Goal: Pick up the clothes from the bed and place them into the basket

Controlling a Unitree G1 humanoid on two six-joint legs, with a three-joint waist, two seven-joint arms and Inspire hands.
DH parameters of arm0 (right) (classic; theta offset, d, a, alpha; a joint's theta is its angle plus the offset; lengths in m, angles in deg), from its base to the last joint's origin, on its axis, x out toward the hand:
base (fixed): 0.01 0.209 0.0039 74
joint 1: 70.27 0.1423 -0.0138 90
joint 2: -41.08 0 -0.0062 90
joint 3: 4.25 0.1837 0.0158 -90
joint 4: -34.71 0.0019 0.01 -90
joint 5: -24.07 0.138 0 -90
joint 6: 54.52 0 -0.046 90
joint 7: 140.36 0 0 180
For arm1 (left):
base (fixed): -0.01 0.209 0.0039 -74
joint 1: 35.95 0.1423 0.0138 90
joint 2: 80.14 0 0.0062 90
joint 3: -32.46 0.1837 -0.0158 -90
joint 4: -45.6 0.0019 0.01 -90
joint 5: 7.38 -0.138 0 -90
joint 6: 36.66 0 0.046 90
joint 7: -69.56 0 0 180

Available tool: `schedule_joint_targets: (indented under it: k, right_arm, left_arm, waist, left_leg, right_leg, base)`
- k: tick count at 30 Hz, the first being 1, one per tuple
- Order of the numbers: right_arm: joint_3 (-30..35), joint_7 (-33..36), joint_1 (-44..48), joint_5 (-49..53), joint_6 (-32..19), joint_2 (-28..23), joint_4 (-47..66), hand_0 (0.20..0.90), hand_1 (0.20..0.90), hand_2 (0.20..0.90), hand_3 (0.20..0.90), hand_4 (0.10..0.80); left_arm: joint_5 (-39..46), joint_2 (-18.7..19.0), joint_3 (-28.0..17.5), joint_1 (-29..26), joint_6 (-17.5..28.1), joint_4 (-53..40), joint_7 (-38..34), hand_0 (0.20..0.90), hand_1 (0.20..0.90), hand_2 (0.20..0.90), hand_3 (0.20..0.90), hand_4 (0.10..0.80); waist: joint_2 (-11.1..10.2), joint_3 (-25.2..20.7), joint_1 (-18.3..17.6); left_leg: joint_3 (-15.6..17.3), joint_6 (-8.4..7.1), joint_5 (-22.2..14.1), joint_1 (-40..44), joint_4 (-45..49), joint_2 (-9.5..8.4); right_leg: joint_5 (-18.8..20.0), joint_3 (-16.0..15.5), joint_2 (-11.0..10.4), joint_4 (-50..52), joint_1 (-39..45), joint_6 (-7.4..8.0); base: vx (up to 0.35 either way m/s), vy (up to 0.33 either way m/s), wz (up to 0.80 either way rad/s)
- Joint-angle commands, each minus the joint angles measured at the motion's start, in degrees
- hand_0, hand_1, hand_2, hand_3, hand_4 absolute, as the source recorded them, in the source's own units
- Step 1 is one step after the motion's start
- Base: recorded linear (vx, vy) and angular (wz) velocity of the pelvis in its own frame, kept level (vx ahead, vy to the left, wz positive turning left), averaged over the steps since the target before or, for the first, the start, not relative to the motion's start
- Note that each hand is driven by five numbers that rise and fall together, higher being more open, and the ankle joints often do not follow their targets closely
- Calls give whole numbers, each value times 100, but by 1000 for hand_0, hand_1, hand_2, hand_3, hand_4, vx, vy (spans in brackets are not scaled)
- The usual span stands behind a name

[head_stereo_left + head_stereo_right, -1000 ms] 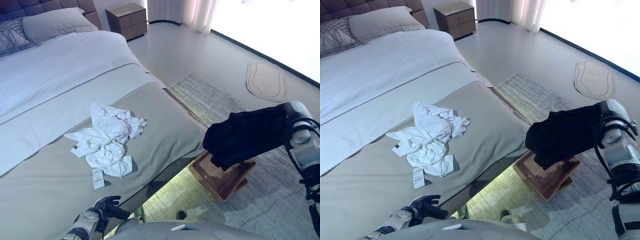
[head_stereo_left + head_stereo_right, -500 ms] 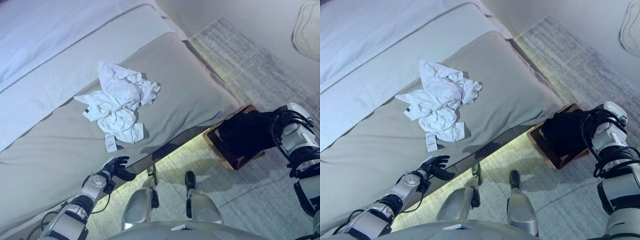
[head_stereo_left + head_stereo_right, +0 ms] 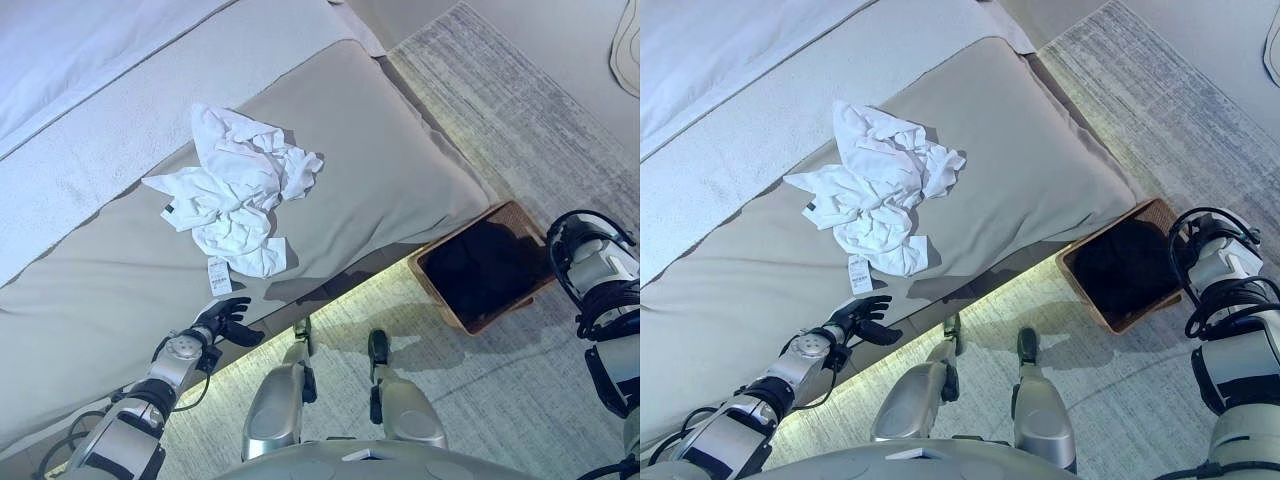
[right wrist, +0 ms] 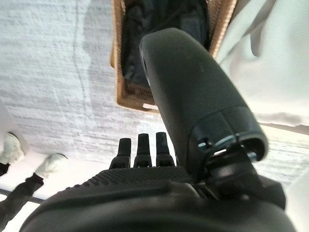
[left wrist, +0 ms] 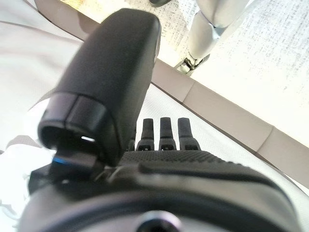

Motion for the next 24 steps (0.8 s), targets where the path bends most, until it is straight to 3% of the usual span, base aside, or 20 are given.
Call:
schedule_joint_targets:
  k: [1, 5, 7, 9, 13, 18, 24]
  right_arm:
    - [-42, 191, 302, 187, -191, -717, 53, 900, 900, 900, 900, 800]
    - [217, 798, 212, 800, -391, -821, 1173, 900, 900, 900, 900, 800]
    - [485, 1179, 150, 695, -386, -887, 2432, 900, 900, 900, 900, 800]
    - [871, 1699, -25, 266, -692, -795, 3774, 900, 900, 900, 900, 800]
    - [1069, 1333, -399, -458, -1279, -454, 5549, 900, 900, 900, 900, 800]
    - [390, 446, -77, -768, -1726, -442, 5411, 900, 900, 900, 900, 800]
    - [-649, 309, 943, -832, -1110, 229, 4460, 900, 900, 900, 900, 800]
  left_arm:
    - [38, 284, -127, -151, 95, 57, 40, 900, 900, 900, 900, 800]
    - [94, 168, -181, 67, 83, -12, -85, 900, 900, 900, 900, 800]
    - [176, 13, -272, 276, 117, -27, -254, 900, 900, 900, 900, 800]
    - [279, -206, -416, 449, 163, 22, -427, 900, 900, 900, 900, 800]
    - [375, -480, -791, 619, 219, 232, -465, 900, 900, 900, 900, 800]
    - [372, -600, -781, 780, 325, 464, -381, 900, 900, 900, 900, 800]
    - [480, -413, -532, 556, 291, 481, -429, 900, 900, 900, 900, 800]
  waist:
    - [-230, -104, 18]
    - [-269, -132, -13]
    - [-303, -174, -68]
    - [-348, -216, -121]
    - [-471, -303, -98]
    - [-679, -330, 318]
    - [-919, 199, 1034]
  left_leg:
    - [-36, -151, -806, 344, 4, -125]
    - [-31, -157, -834, 449, 4, -139]
    - [-17, -141, -872, 519, 16, -159]
    - [-15, -111, -933, 594, 89, -188]
    - [-117, -33, -1079, 604, 344, -295]
    - [-405, 79, -1270, 484, 802, -448]
    - [-801, 293, -1447, -83, 1463, -621]
  right_leg:
    - [329, -371, -20, 160, -551, -205]
    - [340, -373, -45, 161, -462, -187]
    - [304, -334, -43, 207, -435, -191]
    - [230, -297, -45, 302, -397, -212]
    - [134, -280, -92, 411, -309, -229]
    - [25, -514, -233, 529, -118, -254]
    - [-143, -941, -410, 1096, -303, -261]
  base:
    - [0, 0, 0]
    - [64, 96, 1]
    - [112, 167, -3]
    - [137, 232, -6]
    - [151, 253, 1]
    - [177, 226, 22]
    - [71, 115, 49]
